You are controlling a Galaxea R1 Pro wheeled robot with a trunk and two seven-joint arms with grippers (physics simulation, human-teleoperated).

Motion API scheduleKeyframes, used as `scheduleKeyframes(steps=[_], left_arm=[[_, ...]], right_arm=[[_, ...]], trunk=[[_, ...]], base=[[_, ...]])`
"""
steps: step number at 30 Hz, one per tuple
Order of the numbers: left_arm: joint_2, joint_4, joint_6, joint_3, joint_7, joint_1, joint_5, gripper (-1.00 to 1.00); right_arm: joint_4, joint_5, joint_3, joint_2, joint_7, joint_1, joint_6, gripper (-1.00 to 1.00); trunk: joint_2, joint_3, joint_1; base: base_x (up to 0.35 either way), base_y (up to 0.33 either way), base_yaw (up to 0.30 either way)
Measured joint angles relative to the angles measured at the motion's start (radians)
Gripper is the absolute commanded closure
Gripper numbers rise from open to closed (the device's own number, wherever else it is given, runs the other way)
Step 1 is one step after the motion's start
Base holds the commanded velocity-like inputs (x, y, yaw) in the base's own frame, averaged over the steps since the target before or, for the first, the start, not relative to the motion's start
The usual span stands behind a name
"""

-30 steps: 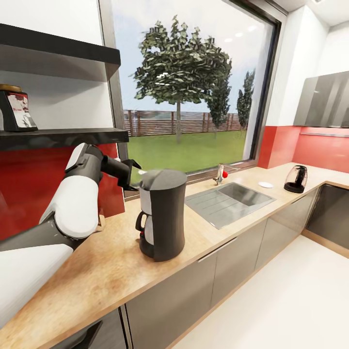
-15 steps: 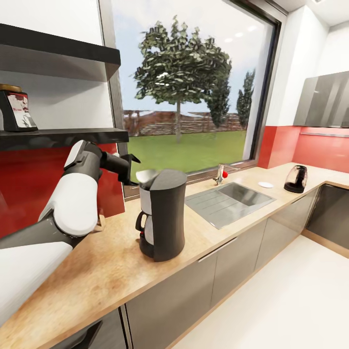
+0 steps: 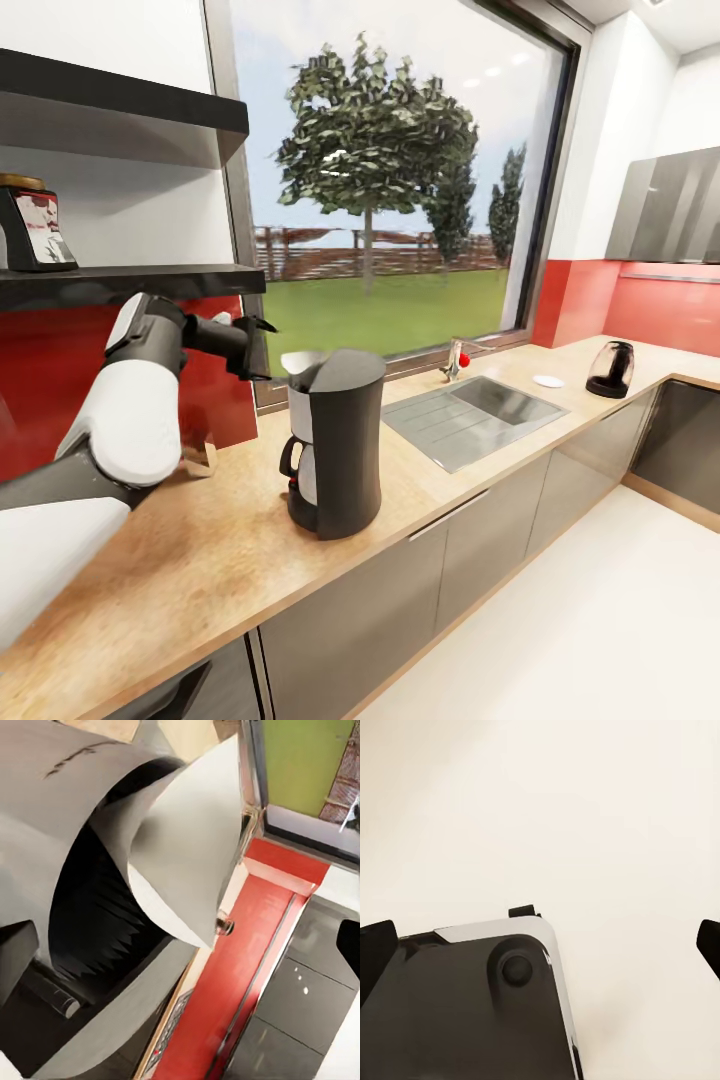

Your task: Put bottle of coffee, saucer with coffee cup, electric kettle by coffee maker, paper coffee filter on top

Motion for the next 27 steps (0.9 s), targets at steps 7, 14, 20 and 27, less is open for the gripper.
scheduleKeyframes(steps=[7,14,20,27], left_arm=[[0.081,0.003,0.152,0.002,-0.002,0.006,0.056,-1.0],[0.149,0.004,0.259,-0.003,-0.005,0.011,0.077,-1.0],[0.172,-0.008,0.343,-0.004,-0.012,0.066,0.078,-1.0],[0.242,-0.012,0.37,-0.05,-0.023,0.2,0.074,-1.0]], right_arm=[[0.0,0.0,0.002,0.0,0.0,0.0,0.0,-1.0],[0.0,0.0,0.002,0.0,0.0,0.0,-0.001,-1.0],[0.0,0.0,0.002,0.0,0.0,0.0,-0.001,-1.0],[-0.002,0.0,0.001,0.0,0.0,0.0,-0.001,-1.0]], trunk=[[0.0,0.0,0.0],[0.0,0.0,0.0],[0.0,0.0,0.0],[0.0,0.0,0.0]], base=[[0.0,0.0,0.0],[0.0,0.0,0.0],[0.0,0.0,0.0],[0.0,0.0,0.0]])
